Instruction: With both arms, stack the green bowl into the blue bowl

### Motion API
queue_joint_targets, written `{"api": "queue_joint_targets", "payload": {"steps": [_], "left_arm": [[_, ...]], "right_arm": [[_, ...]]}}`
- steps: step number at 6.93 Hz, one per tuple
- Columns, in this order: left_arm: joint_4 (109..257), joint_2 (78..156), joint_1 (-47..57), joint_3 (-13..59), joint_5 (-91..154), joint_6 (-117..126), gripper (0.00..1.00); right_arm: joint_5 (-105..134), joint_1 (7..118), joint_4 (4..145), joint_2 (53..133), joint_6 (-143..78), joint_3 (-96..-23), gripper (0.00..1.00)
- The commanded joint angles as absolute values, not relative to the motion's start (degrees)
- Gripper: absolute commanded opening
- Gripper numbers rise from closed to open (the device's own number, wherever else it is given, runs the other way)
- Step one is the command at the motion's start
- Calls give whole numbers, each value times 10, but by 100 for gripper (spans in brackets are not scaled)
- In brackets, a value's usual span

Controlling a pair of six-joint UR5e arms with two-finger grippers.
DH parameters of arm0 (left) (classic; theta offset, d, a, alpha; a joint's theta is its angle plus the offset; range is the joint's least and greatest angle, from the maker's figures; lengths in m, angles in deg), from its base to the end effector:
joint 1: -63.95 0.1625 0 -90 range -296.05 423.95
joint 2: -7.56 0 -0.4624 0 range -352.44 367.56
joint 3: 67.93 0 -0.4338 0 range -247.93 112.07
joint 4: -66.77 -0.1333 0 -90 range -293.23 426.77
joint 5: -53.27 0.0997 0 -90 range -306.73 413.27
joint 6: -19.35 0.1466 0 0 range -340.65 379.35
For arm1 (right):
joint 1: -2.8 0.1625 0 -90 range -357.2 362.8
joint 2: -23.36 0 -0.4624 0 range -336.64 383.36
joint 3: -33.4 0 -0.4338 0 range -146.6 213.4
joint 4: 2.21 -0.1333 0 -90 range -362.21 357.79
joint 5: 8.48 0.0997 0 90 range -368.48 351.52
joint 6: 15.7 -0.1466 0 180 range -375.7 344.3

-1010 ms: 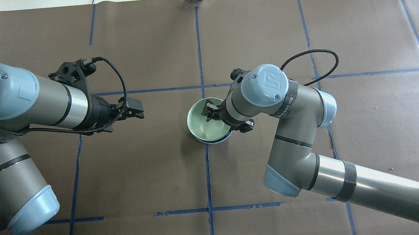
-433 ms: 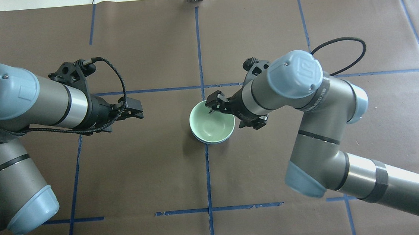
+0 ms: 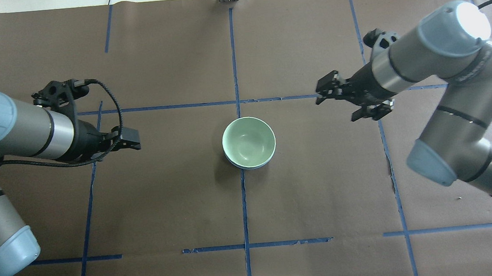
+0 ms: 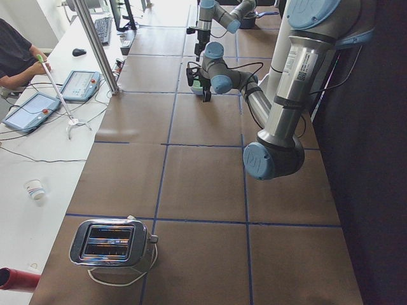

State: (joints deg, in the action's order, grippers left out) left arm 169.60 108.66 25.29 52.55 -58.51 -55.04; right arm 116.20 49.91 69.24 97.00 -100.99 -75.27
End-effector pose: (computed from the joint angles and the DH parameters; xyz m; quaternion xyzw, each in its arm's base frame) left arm 0.4054 -0.4253 0.3265 0.0552 0.4762 -0.0899 0.8730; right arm -0.4002 -0.5041 0.3485 -0.0513 -0.5032 0.1829 0.8430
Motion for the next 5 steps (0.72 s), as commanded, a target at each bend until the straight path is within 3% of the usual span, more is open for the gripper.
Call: {"api": "queue_joint_targets", "payload": {"steps": [1, 3, 5], "left_arm": [[1696, 975, 190, 563, -629, -377, 100], [1694, 901, 54, 546, -746, -178, 100], [1627, 876, -88, 500, -810, 67, 100]], "right_arm": [[1195, 597, 692, 1088, -780, -765, 100], [1233, 718, 695, 1196, -514, -753, 100], [1246, 804, 696, 1256, -328, -714, 100]]}}
